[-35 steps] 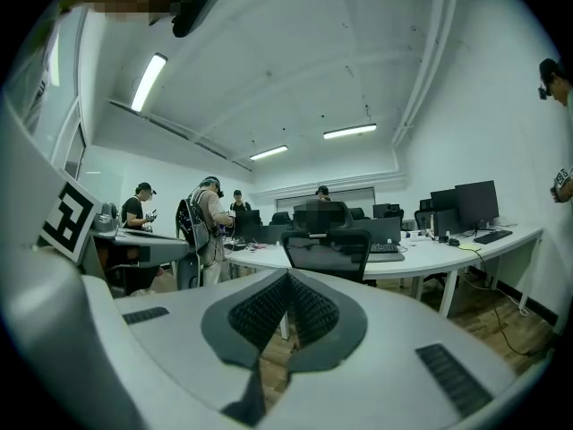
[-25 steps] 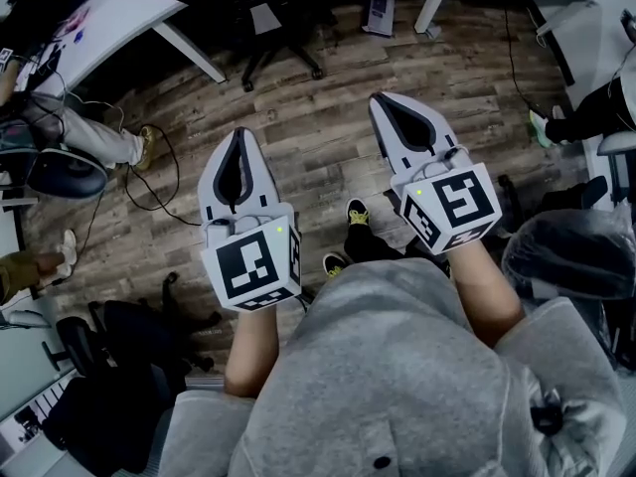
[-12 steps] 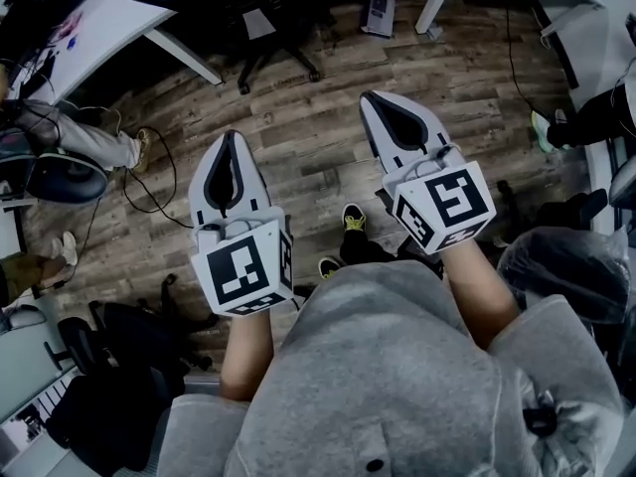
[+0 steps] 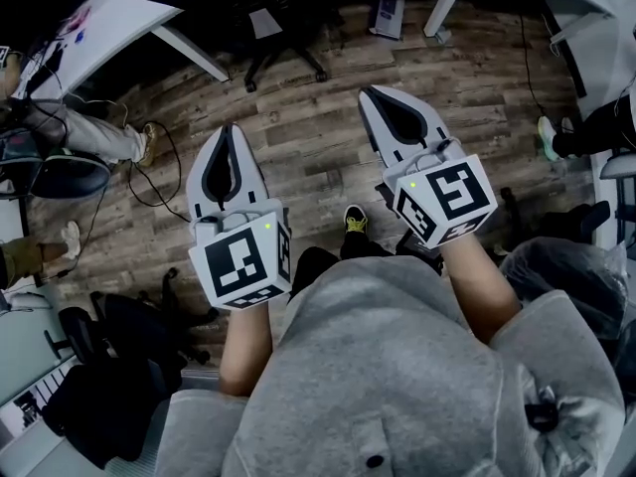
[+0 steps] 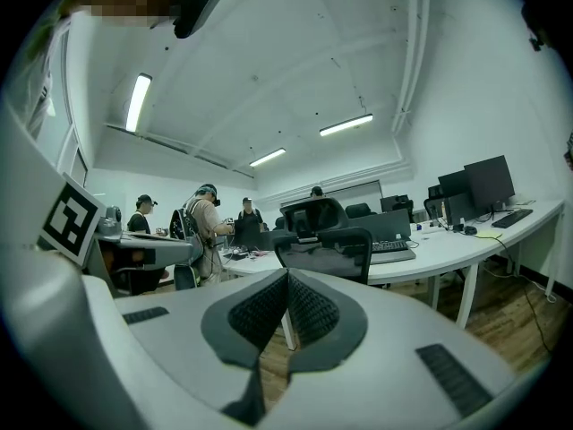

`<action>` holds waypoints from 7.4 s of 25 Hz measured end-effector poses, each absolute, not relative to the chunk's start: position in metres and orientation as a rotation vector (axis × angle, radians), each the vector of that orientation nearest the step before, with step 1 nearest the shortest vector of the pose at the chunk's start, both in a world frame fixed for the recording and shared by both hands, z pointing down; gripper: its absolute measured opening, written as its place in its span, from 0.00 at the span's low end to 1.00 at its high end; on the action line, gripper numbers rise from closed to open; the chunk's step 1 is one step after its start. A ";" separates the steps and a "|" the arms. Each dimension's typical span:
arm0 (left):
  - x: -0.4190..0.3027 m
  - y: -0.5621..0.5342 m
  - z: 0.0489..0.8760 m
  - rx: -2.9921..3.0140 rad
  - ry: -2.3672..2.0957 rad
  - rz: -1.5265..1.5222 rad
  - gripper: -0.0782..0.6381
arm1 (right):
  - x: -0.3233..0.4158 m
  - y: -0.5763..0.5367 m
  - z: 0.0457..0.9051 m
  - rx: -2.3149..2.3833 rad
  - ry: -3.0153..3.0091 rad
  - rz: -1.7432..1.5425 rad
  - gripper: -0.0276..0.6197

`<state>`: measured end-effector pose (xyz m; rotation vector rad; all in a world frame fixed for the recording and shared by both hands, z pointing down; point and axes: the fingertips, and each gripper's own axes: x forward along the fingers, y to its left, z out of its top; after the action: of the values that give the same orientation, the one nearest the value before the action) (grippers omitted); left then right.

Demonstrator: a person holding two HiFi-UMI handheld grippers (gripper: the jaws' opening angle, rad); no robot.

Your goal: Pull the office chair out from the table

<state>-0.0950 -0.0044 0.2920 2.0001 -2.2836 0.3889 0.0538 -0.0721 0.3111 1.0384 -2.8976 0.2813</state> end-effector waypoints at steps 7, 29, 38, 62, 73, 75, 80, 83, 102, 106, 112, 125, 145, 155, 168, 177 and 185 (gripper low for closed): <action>-0.092 -0.005 0.286 1.992 -2.307 0.407 0.12 | 0.054 -0.070 0.307 1.009 -2.905 0.202 0.08; -0.081 -0.007 0.267 1.996 -2.346 0.338 0.12 | 0.067 -0.076 0.291 1.001 -2.934 0.127 0.08; -0.076 -0.008 0.258 2.016 -2.374 0.333 0.12 | 0.076 -0.079 0.285 1.024 -2.941 0.092 0.08; -0.155 -0.102 0.262 2.061 -2.397 0.270 0.12 | 0.012 -0.176 0.283 1.034 -2.918 -0.035 0.09; -0.201 -0.182 0.268 2.062 -2.370 0.291 0.12 | -0.019 -0.256 0.282 1.068 -2.865 -0.057 0.08; -0.212 -0.193 0.270 2.048 -2.371 0.294 0.12 | -0.026 -0.268 0.285 1.070 -2.856 -0.049 0.08; -0.236 -0.209 0.275 2.015 -2.373 0.302 0.12 | -0.045 -0.288 0.294 1.058 -2.833 -0.024 0.09; -0.251 -0.223 0.279 2.003 -2.370 0.306 0.12 | -0.058 -0.302 0.296 1.055 -2.825 -0.023 0.09; -0.366 -0.315 0.284 2.026 -2.318 0.328 0.12 | -0.129 -0.407 0.288 1.129 -2.687 -0.157 0.09; -0.392 -0.333 0.284 2.042 -2.329 0.357 0.12 | -0.136 -0.428 0.287 1.103 -2.657 -0.227 0.08; -0.424 -0.352 0.290 2.052 -2.331 0.430 0.12 | -0.144 -0.454 0.283 1.047 -2.613 -0.314 0.09; -0.455 -0.382 0.294 2.308 -2.155 0.822 0.13 | -0.133 -0.483 0.283 0.857 -2.522 -0.417 0.09; -0.481 -0.423 0.385 2.275 -1.610 1.638 0.58 | -0.142 -0.528 0.359 0.322 -2.177 -0.589 0.40; -0.493 -0.453 0.424 2.215 -1.455 1.944 0.58 | -0.162 -0.559 0.420 0.121 -1.904 -0.778 0.39; -0.486 -0.449 0.421 2.360 -1.309 2.017 0.30 | -0.162 -0.565 0.423 0.182 -1.879 -0.838 0.22; -0.481 -0.443 0.422 2.356 -1.265 2.047 0.28 | -0.161 -0.562 0.421 0.174 -1.875 -0.849 0.21; -0.475 -0.438 0.424 2.368 -1.264 2.047 0.28 | -0.154 -0.552 0.423 0.165 -1.865 -0.845 0.21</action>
<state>-0.4748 -0.4382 0.4239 2.3682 -1.2641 2.0469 -0.1535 -0.5523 0.4227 0.1652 -1.8650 -0.8449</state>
